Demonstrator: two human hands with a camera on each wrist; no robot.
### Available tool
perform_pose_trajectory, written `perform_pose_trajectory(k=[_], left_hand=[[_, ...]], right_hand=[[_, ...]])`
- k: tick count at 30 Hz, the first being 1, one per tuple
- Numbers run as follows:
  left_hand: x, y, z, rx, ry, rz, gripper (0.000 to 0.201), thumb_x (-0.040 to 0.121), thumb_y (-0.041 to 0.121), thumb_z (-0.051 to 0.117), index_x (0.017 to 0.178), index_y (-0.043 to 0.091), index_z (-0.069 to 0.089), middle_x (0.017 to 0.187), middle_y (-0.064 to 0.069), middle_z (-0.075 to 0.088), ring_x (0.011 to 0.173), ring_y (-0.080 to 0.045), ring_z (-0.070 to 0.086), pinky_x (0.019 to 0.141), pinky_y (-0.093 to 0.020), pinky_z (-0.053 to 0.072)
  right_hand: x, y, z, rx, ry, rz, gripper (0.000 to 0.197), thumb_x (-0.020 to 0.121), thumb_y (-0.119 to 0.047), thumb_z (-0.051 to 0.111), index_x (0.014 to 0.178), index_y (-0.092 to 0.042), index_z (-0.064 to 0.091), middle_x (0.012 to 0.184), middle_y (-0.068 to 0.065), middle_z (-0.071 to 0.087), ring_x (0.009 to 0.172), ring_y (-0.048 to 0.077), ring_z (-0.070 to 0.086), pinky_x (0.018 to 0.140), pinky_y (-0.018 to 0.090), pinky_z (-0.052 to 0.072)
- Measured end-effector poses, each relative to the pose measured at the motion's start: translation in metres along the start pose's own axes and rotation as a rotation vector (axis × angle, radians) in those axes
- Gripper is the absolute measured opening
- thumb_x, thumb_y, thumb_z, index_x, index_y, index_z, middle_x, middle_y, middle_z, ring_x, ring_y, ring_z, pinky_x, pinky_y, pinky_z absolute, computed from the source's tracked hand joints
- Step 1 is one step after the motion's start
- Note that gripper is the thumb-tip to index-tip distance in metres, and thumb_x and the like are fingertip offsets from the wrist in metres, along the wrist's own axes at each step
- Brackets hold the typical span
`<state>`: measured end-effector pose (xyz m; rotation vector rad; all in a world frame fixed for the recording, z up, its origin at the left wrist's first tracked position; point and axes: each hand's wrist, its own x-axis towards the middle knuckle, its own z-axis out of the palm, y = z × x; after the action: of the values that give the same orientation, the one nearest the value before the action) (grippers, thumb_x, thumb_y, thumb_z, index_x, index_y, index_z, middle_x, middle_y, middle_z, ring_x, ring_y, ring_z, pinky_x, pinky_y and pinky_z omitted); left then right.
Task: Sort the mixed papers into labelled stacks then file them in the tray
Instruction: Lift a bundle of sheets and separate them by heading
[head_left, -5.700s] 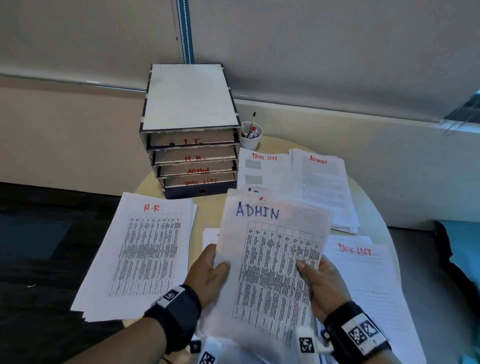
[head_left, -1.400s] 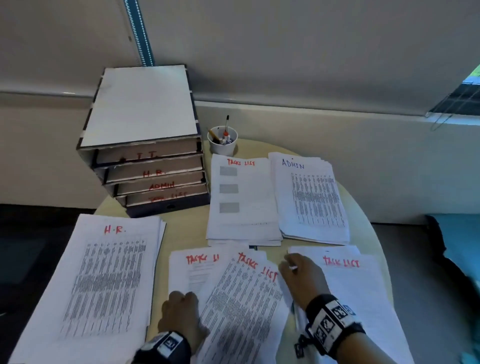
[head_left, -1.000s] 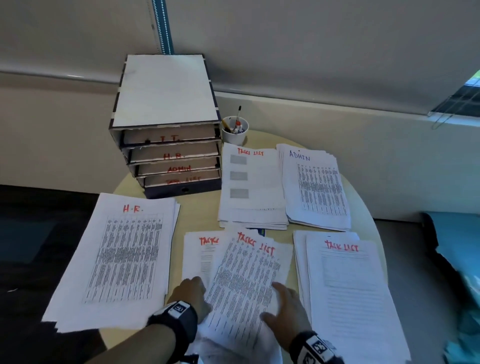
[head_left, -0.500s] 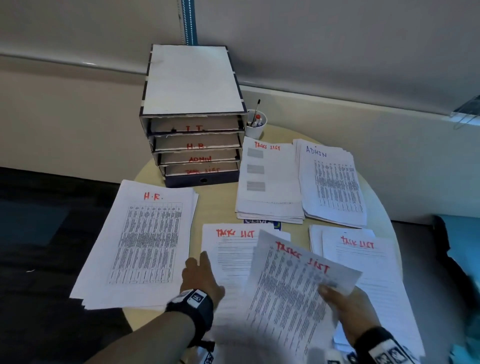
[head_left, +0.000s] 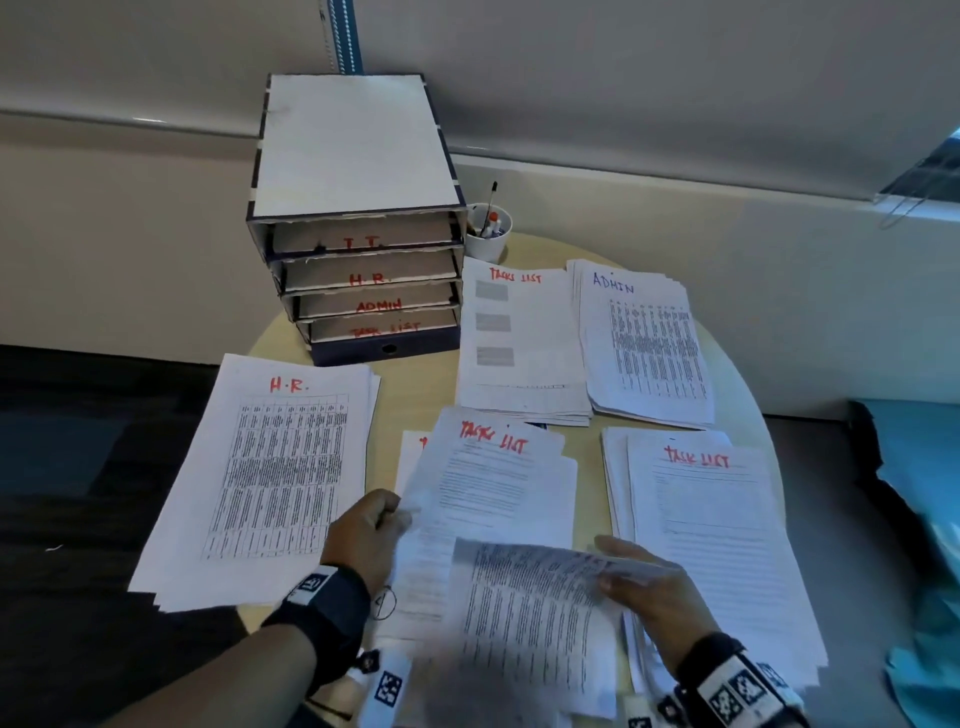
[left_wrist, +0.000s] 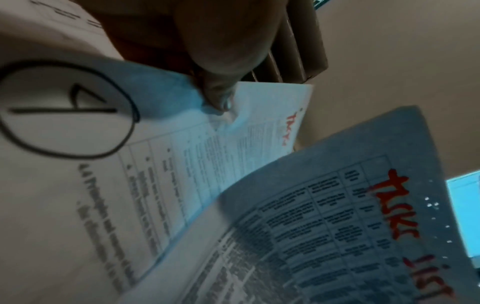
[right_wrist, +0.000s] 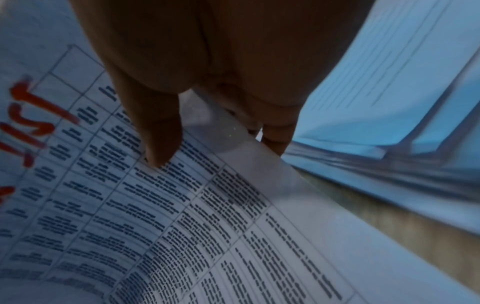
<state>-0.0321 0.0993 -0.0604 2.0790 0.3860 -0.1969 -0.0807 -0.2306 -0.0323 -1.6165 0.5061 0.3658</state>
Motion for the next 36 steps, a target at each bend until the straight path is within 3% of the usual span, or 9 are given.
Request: perform_pose_trajectory(k=[4, 8, 12, 15, 19, 23, 26, 34, 36], left_hand=[[-0.016, 0.004, 0.000, -0.253, -0.184, -0.003, 0.013, 0.083, 0.015, 0.069, 0.074, 0.024, 0.065, 0.073, 0.003, 0.067, 0.069, -0.014, 0.058, 0.066, -0.027, 0.044], [-0.025, 0.004, 0.006, -0.161, -0.448, 0.014, 0.036, 0.081, -0.007, 0.052, 0.077, 0.024, 0.071, 0.080, 0.015, 0.063, 0.079, -0.008, 0.058, 0.073, -0.019, 0.043], [-0.007, 0.002, 0.021, 0.353, -0.206, 0.030, 0.036, 0.084, 0.008, 0.057, 0.120, 0.012, 0.061, 0.124, -0.002, 0.049, 0.124, -0.020, 0.048, 0.102, -0.018, 0.036], [0.001, 0.005, 0.035, 0.648, -0.211, -0.140, 0.074, 0.074, 0.044, 0.069, 0.135, 0.018, 0.036, 0.137, -0.010, 0.034, 0.124, -0.031, 0.042, 0.095, -0.041, 0.049], [0.010, 0.010, 0.043, 0.500, -0.185, -0.350, 0.101, 0.076, 0.031, 0.079, 0.150, 0.023, 0.011, 0.139, -0.014, 0.031, 0.117, -0.034, 0.053, 0.090, -0.039, 0.053], [0.014, 0.002, 0.037, 0.424, -0.088, -0.274, 0.039, 0.088, 0.019, 0.061, 0.119, 0.023, 0.038, 0.089, 0.000, 0.058, 0.076, -0.023, 0.059, 0.064, -0.030, 0.046], [0.010, -0.007, 0.023, 0.359, -0.015, -0.184, 0.016, 0.092, 0.025, 0.057, 0.085, 0.021, 0.043, 0.072, 0.002, 0.055, 0.061, -0.018, 0.046, 0.055, -0.026, 0.037], [-0.019, -0.002, -0.004, -0.353, -0.137, -0.103, 0.026, 0.087, -0.006, 0.063, 0.072, 0.013, 0.057, 0.054, 0.009, 0.055, 0.052, -0.002, 0.047, 0.052, -0.016, 0.037], [-0.028, 0.003, -0.004, -0.432, -0.294, -0.159, 0.028, 0.085, -0.015, 0.060, 0.070, 0.008, 0.056, 0.049, 0.008, 0.050, 0.044, -0.002, 0.041, 0.045, -0.013, 0.032]], right_hand=[[0.008, 0.000, 0.007, 0.097, -0.025, -0.045, 0.063, 0.059, -0.027, 0.094, 0.111, 0.001, 0.073, 0.126, -0.018, 0.060, 0.116, 0.002, 0.061, 0.099, 0.036, 0.049], [0.004, -0.009, 0.015, 0.091, 0.053, -0.077, 0.025, 0.081, 0.006, 0.071, 0.104, -0.002, 0.073, 0.097, 0.011, 0.077, 0.092, 0.027, 0.074, 0.084, 0.039, 0.058], [0.011, 0.007, 0.006, 0.043, 0.263, -0.014, 0.020, 0.080, 0.004, 0.074, 0.099, -0.002, 0.073, 0.094, 0.018, 0.076, 0.085, 0.036, 0.073, 0.084, 0.049, 0.058], [0.007, 0.013, 0.001, -0.153, 0.326, -0.032, 0.045, 0.083, 0.000, 0.073, 0.122, -0.017, 0.061, 0.106, 0.008, 0.073, 0.093, 0.030, 0.069, 0.088, 0.045, 0.055], [0.005, 0.014, -0.003, -0.294, 0.340, -0.013, 0.080, 0.085, -0.006, 0.074, 0.149, -0.028, 0.033, 0.111, 0.001, 0.067, 0.095, 0.025, 0.067, 0.092, 0.042, 0.054], [0.001, 0.007, -0.004, -0.248, 0.295, -0.023, 0.015, 0.086, -0.001, 0.071, 0.097, -0.011, 0.073, 0.074, 0.005, 0.073, 0.064, 0.021, 0.064, 0.060, 0.028, 0.051], [0.001, 0.008, -0.008, -0.177, 0.180, -0.061, 0.028, 0.080, 0.014, 0.068, 0.070, -0.012, 0.076, 0.068, 0.009, 0.072, 0.067, 0.026, 0.062, 0.065, 0.034, 0.049], [0.012, 0.019, -0.006, 0.157, -0.015, -0.051, 0.012, 0.071, 0.017, 0.072, 0.082, 0.012, 0.069, 0.127, 0.002, 0.068, 0.117, 0.022, 0.064, 0.100, 0.048, 0.049], [0.016, 0.021, -0.001, 0.218, -0.077, -0.016, 0.047, 0.054, -0.006, 0.092, 0.091, 0.012, 0.069, 0.126, 0.008, 0.068, 0.115, 0.026, 0.065, 0.099, 0.048, 0.048]])
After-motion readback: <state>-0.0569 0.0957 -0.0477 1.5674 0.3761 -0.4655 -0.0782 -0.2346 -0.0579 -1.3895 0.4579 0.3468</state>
